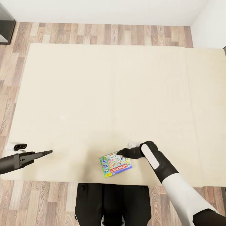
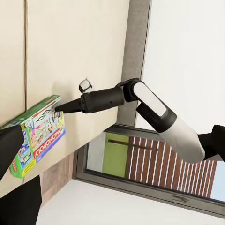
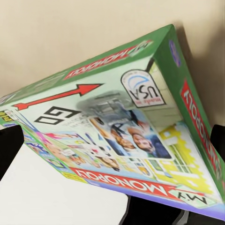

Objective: Put all the toys in the child's room - the three board games (two on the bed and one on the table), the two jigsaw puzzles on the table, and the tennis ball on the table - inside the toy box on the table in the child's room.

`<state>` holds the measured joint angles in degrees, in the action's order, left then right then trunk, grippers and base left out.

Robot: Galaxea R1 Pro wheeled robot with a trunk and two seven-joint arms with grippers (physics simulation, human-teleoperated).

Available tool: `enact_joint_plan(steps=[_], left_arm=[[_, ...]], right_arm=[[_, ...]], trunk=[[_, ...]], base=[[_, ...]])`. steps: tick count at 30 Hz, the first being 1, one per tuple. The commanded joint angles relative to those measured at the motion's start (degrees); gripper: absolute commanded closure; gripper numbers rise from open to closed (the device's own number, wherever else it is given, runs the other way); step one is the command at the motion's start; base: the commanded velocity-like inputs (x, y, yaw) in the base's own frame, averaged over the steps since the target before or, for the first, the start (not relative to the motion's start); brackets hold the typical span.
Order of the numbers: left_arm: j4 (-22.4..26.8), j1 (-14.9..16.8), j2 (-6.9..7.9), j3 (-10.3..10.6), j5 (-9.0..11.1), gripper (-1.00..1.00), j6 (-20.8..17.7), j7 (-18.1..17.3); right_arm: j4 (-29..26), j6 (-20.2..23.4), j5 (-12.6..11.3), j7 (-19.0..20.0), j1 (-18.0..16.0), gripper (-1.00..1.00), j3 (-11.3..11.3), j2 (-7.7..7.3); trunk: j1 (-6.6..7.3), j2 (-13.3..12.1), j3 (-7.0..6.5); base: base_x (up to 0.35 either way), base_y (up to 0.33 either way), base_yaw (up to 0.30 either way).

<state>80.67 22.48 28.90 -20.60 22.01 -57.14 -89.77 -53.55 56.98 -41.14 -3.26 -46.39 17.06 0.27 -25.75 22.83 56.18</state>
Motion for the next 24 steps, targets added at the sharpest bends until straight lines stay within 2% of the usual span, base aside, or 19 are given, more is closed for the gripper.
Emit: enact_joint_plan(steps=[1, 12, 24], left_arm=[[0.01, 0.01, 0.02, 0.00, -0.04, -1.00, -0.61, -0.23], [0.01, 0.02, 0.02, 0.02, -0.04, -1.00, -0.61, -0.23], [0.01, 0.02, 0.02, 0.02, -0.04, -1.00, -0.61, -0.23]], right_arm=[[0.03, 0.19, -0.34, -0.34, -0.02, -1.00, 0.06, -0.01], [0.27, 0.15, -0.34, -0.34, -0.02, -1.00, 0.02, 0.07], [0.28, 0.15, -0.34, -0.34, -0.02, -1.00, -0.01, 0.08]], trunk=[[-0.03, 0.09, 0.06], [-0.03, 0.09, 0.06], [-0.03, 0.09, 0.06]], base=[[0.000, 0.000, 0.000], [0.000, 0.019, 0.000], [0.000, 0.150, 0.000]])
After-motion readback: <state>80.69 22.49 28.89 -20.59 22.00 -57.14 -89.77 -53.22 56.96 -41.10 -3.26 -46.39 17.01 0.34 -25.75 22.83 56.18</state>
